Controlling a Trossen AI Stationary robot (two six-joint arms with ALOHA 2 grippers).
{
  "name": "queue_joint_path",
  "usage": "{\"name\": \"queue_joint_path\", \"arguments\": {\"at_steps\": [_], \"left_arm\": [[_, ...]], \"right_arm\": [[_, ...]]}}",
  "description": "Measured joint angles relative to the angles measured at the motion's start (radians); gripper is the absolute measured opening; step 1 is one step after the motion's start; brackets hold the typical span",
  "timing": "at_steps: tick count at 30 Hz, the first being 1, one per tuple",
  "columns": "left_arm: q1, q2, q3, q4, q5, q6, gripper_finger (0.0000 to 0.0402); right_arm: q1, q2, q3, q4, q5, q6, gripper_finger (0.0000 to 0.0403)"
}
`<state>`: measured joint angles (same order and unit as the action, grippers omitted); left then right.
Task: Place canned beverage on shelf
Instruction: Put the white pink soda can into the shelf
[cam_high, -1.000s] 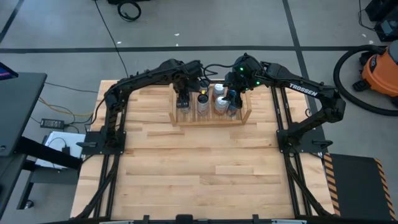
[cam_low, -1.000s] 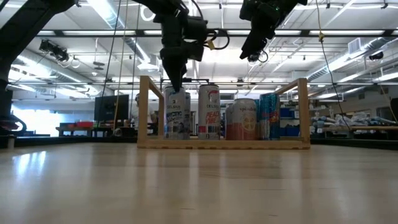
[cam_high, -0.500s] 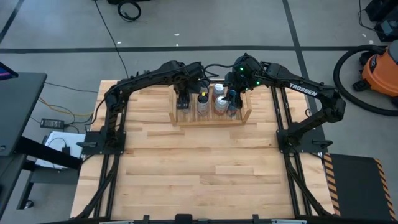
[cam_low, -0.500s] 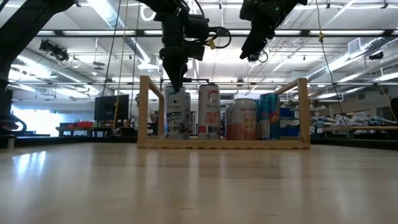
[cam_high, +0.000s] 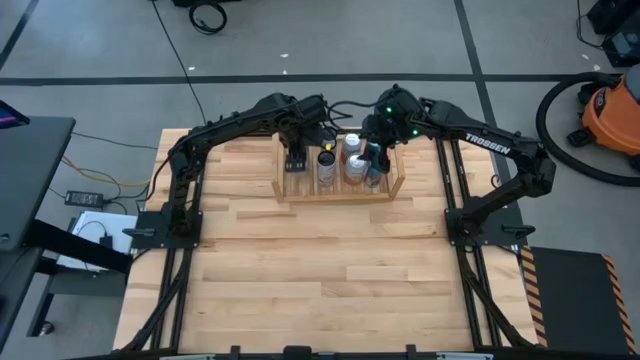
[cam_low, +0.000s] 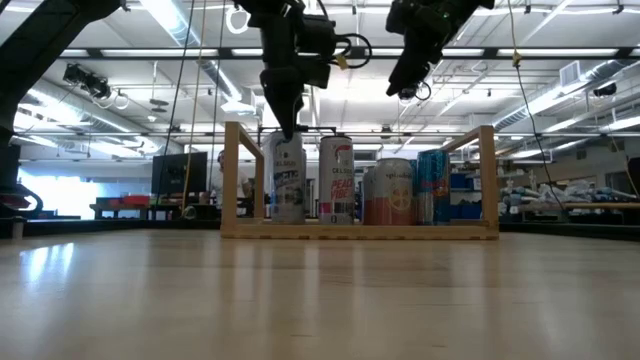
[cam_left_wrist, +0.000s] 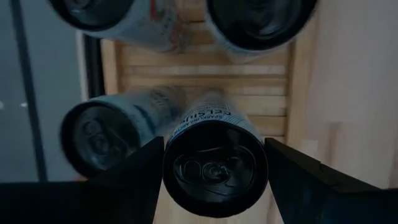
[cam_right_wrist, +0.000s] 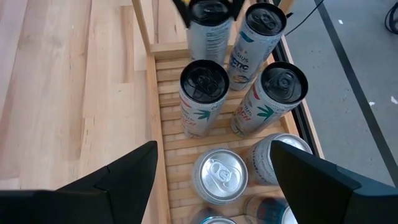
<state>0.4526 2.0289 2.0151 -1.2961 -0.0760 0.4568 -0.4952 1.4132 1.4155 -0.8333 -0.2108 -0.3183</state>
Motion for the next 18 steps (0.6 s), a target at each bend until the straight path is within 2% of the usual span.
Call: {"name": "queue_joint_path", "arguments": {"at_steps": [18], "left_arm": [[-0.002,0.004,-0.020,0.015,0.029,-0.030,0.0249]], "right_arm": [[-0.007,0.000,0.000,-0.009,0.000,0.001,0.0321]]}}
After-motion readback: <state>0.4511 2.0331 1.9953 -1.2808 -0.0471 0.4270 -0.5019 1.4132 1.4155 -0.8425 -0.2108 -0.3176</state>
